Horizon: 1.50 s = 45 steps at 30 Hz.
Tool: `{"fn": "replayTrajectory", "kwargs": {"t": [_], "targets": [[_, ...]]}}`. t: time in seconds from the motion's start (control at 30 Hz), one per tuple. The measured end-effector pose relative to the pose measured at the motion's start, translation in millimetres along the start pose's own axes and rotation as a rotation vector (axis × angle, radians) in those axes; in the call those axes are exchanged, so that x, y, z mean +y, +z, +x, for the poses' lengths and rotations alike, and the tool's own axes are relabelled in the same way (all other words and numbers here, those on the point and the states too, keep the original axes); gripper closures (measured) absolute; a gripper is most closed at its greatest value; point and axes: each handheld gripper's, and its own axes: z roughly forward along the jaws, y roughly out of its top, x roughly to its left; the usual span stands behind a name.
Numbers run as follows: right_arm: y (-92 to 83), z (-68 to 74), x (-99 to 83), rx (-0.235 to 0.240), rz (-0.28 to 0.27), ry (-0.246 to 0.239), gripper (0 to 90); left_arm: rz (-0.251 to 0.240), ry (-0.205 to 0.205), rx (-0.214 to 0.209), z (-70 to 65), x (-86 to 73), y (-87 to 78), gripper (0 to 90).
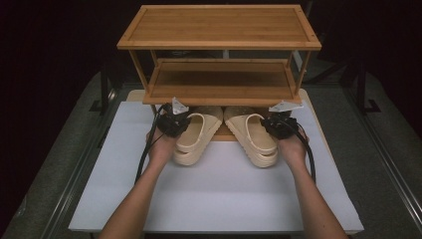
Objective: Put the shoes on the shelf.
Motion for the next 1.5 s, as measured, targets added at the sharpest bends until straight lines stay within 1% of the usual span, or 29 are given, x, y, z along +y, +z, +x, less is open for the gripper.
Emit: {"fn": "replayTrajectory", "kwargs": {"t": [0.07, 0.1, 0.23, 0.37, 0.43, 0.5, 0.57, 0.63, 0.77, 0.83, 0.87, 0.93, 0.97, 1.0, 1.03, 1.07, 1.1, 1.2, 1.27, 1.33, 1.37, 1.47, 1.5], "targets": [[2.9, 0.8, 0.6, -0.005, -0.004, 0.005, 82.9, -0.002, 0.006, 0.007, -1.2, 0.4, 2.8, 83.0], [4.5, 1.2, 0.3, -0.007, -0.007, 0.009, 82.9, -0.004, 0.002, 0.01, -1.6, 0.4, 4.3, 82.9], [12.7, 2.6, -1.2, -0.013, -0.012, 0.019, 82.6, -0.004, 0.006, 0.021, -2.4, -0.5, 9.6, 82.8], [19.1, 5.8, -0.7, -0.018, -0.018, 0.031, 82.3, -0.014, -0.009, 0.021, -3.6, -1.0, 13.5, 82.6], [22.1, 7.8, 0.1, -0.016, -0.019, 0.037, 82.2, -0.022, -0.011, 0.025, -4.4, -0.8, 14.9, 82.3], [25.0, 10.2, 1.7, -0.012, -0.017, 0.037, 81.6, -0.018, -0.012, 0.019, -4.6, -1.3, 17.2, 81.9], [27.6, 13.6, 3.8, -0.007, -0.014, 0.031, 81.1, -0.003, -0.004, 0.017, -5.4, -2.5, 19.7, 81.6], [28.8, 16.4, 5.5, -0.007, -0.01, 0.027, 80.7, -0.009, -0.006, 0.013, -5.9, -3.5, 20.2, 81.2], [29.9, 18.3, 6.0, 0.013, -0.014, 0.029, 78.5, -0.013, -0.016, -0.005, -4.6, -4.3, 19.4, 78.0], [29.2, 17.9, 5.8, 0.022, -0.011, 0.03, 77.0, -0.027, -0.042, -0.028, -4.0, -5.0, 19.3, 74.5], [28.8, 17.3, 5.4, 0.026, -0.014, 0.033, 76.3, -0.028, -0.044, -0.039, -3.4, -5.4, 18.8, 72.0], [27.7, 15.9, 5.0, 0.044, -0.01, 0.044, 71.6, -0.018, -0.05, -0.06, -2.5, -5.4, 17.2, 66.0], [27.3, 15.5, 5.1, 0.047, -0.008, 0.047, 68.5, -0.014, -0.048, -0.064, -2.1, -5.3, 16.5, 63.1], [26.8, 15.2, 5.1, 0.05, -0.004, 0.048, 66.1, -0.018, -0.055, -0.071, -2.4, -5.3, 16.1, 60.3], [26.0, 14.8, 5.0, 0.059, 0.0, 0.051, 62.9, -0.011, -0.047, -0.074, -1.7, -5.1, 14.7, 57.8], [24.7, 14.5, 5.0, 0.067, 0.003, 0.06, 60.4, -0.013, -0.047, -0.074, -1.8, -4.9, 13.6, 55.9], [22.8, 14.3, 5.0, 0.072, 0.006, 0.065, 58.6, -0.011, -0.043, -0.075, -1.3, -4.6, 11.5, 53.9], [13.9, 13.1, 5.7, 0.097, 0.001, 0.07, 53.2, -0.02, -0.056, -0.099, 3.1, -3.6, 2.4, 47.6], [5.6, 12.2, 6.8, 0.122, -0.011, 0.073, 48.1, -0.028, -0.075, -0.128, 6.8, -2.8, -4.6, 43.2], [-3.0, 11.7, 7.4, 0.151, -0.014, 0.082, 43.1, -0.031, -0.095, -0.173, 10.5, -2.3, -12.6, 37.7], [-7.1, 11.3, 7.2, 0.159, -0.012, 0.075, 41.0, -0.032, -0.1, -0.197, 12.3, -2.3, -17.4, 36.5], [-19.1, 9.9, 3.9, 0.19, -0.005, 0.087, 36.3, -0.046, -0.112, -0.245, 14.6, -4.0, -30.3, 30.4], [-23.2, 9.3, 2.0, 0.2, -0.003, 0.096, 35.2, -0.043, -0.107, -0.254, 15.0, -5.0, -34.6, 28.5]]}}
